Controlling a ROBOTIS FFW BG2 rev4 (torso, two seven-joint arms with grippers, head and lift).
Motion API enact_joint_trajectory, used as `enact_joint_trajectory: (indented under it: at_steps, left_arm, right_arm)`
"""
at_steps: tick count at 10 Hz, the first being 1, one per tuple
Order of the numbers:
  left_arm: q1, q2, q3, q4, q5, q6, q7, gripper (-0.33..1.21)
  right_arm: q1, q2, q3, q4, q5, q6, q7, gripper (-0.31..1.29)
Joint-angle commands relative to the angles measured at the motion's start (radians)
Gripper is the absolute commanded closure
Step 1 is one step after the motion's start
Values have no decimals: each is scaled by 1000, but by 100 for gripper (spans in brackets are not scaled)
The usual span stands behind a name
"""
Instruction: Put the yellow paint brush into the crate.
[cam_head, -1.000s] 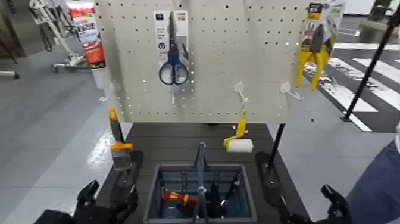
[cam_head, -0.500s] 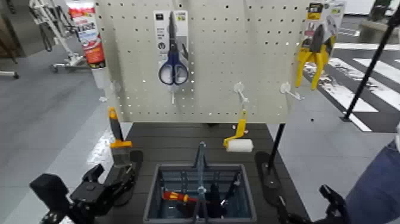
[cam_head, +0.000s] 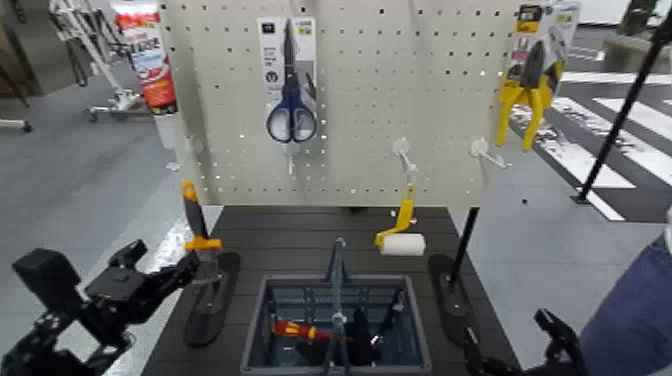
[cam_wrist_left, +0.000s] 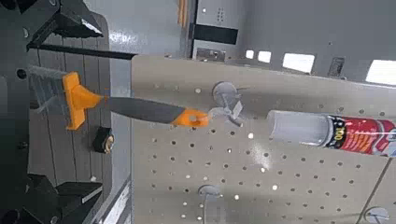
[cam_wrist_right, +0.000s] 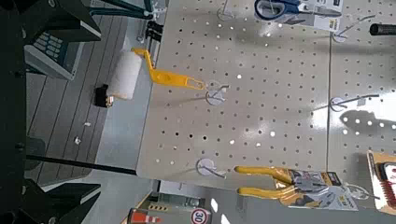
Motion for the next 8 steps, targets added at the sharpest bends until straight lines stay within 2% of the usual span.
enact_joint_trajectory:
  at_steps: [1,5,8]
  left_arm:
    - [-67,38,47,50,-14,20,-59,15]
    - [-200,59,79,211,-1,32,-249,15]
    - [-286,84,79,312,-11,29,-340,15]
  right_arm:
    - [-12,0,8,5,0,1,4,16]
    - [-28,1,21,13,-2,8,12,16]
    - [-51,3,38,31,-5,11,23,16]
